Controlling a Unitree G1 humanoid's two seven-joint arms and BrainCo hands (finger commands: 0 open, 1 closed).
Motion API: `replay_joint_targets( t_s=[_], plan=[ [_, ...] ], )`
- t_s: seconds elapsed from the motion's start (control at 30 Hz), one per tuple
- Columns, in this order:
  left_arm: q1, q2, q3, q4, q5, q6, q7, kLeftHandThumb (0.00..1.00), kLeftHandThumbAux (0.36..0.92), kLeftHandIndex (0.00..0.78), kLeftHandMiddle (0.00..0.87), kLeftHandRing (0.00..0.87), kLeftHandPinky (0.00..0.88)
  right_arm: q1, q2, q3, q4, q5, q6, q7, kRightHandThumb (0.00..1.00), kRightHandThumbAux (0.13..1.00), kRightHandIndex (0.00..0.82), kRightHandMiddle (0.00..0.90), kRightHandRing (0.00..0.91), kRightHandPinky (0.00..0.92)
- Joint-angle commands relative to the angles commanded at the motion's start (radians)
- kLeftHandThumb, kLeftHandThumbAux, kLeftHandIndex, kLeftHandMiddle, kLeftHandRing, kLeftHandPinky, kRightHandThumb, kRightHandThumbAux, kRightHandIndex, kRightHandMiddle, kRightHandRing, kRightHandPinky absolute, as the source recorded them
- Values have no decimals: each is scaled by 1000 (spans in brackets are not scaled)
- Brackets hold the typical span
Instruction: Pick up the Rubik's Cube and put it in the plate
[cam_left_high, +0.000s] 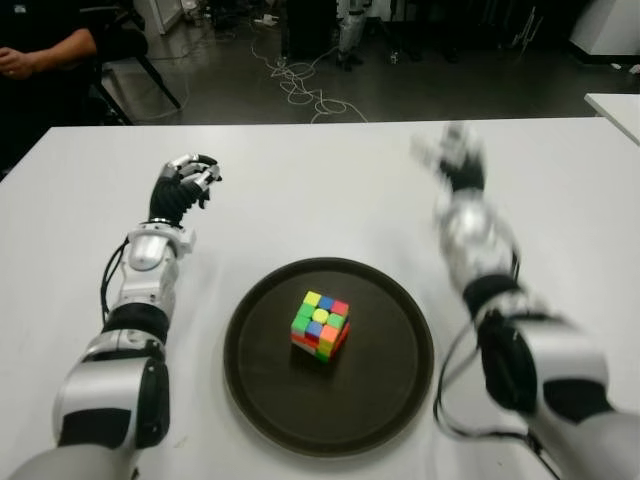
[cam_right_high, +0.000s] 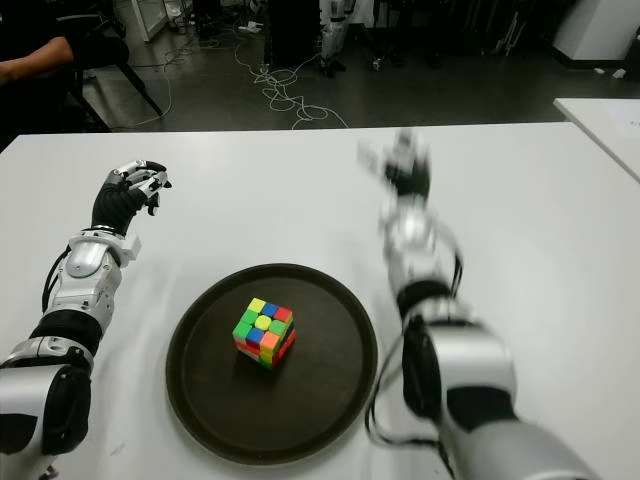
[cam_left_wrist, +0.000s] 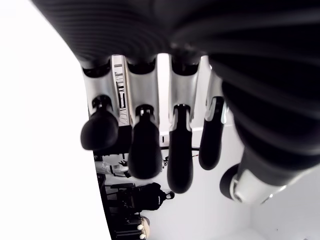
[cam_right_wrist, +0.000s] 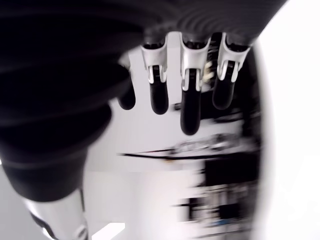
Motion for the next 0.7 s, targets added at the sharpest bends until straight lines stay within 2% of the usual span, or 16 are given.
replay_joint_targets(
  t_s=[0.13, 0.3, 0.37, 0.43, 0.47, 0.7],
  plan=[
    [-1, 0, -2, 4, 2, -2, 2, 837, 666, 413, 548, 704, 758, -59, -13, 29, -11, -25, 10, 4, 0, 792, 194, 254, 273, 309],
    [-1, -3, 0, 6, 2, -2, 12, 837, 666, 413, 548, 692, 739, -28, -22, 61, -27, -62, -67, 5, 0, 773, 197, 259, 278, 309],
    [-2, -6, 0, 7, 2, 0, 21, 837, 667, 411, 547, 685, 728, -2, -30, 68, -30, -71, -100, 9, 0, 768, 199, 260, 279, 308],
    [-4, -8, 2, 9, 1, 2, 32, 835, 669, 405, 539, 663, 700, 22, -43, 67, -22, -73, -122, 22, 0, 763, 203, 262, 280, 311],
    [-4, -9, 3, 10, 1, 3, 37, 833, 671, 404, 521, 624, 650, 30, -50, 65, -14, -72, -126, 30, 0, 763, 204, 263, 281, 314],
    [-12, -19, 12, 22, -8, 11, 62, 827, 676, 401, 474, 479, 477, 8, -58, 40, 17, -50, -82, 51, 0, 773, 202, 261, 279, 315]
  ],
)
